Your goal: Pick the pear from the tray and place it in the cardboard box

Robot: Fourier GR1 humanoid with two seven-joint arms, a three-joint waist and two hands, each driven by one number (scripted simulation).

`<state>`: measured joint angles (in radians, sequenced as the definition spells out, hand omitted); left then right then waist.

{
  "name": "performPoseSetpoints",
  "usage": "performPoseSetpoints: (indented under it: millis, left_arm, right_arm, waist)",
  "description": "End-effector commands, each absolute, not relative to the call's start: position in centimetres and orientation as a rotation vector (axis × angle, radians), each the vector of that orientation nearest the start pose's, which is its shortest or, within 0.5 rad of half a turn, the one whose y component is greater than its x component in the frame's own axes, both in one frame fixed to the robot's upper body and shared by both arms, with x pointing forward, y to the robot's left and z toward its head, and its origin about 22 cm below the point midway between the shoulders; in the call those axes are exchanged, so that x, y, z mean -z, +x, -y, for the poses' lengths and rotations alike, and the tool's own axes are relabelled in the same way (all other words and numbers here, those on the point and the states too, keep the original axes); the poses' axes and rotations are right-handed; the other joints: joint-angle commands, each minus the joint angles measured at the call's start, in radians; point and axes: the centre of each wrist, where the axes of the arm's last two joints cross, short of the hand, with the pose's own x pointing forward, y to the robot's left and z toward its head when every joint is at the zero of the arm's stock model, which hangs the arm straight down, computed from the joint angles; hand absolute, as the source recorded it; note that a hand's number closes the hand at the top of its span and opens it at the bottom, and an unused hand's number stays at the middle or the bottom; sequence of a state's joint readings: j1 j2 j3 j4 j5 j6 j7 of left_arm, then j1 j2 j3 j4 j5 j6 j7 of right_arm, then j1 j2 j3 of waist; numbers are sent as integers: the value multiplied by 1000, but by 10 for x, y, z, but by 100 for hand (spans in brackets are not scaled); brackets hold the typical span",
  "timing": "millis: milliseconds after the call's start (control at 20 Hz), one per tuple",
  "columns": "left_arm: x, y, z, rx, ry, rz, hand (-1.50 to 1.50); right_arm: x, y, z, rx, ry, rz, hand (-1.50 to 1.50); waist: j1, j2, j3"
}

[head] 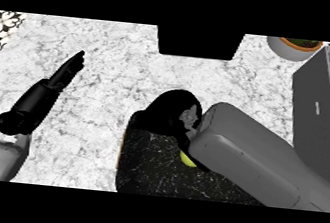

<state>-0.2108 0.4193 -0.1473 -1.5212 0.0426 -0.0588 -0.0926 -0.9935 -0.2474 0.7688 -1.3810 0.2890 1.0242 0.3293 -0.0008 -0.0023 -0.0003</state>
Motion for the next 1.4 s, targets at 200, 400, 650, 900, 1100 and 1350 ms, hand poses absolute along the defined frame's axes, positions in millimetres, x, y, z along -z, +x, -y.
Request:
performPoseSetpoints:
  millis: [200,400,650,900,1100,1350]
  left_arm:
    - [-75,286,-279,542,109,1759,0]
    - [-67,286,-269,517,104,1754,0]
    - [-62,289,-281,547,106,1748,0]
    - [-73,286,-275,544,96,1734,0]
    - [-79,274,-272,531,100,1758,0]
    - [-81,295,-273,534,108,1749,0]
  right_arm:
    - [-153,294,27,-2363,-216,914,-150]
    - [-123,309,27,-2382,-219,882,-150]
    - [-131,305,24,-2394,-288,856,-150]
    - [-93,304,21,-2399,-279,866,-150]
    - [-99,318,44,-2392,-221,844,-150]
    - [-89,320,42,-2394,-225,820,-150]
  waist:
    - [2,0,0]
    - [12,4,0]
    - [5,2,0]
    - [10,3,0]
    - [12,1,1]
    - [6,3,0]
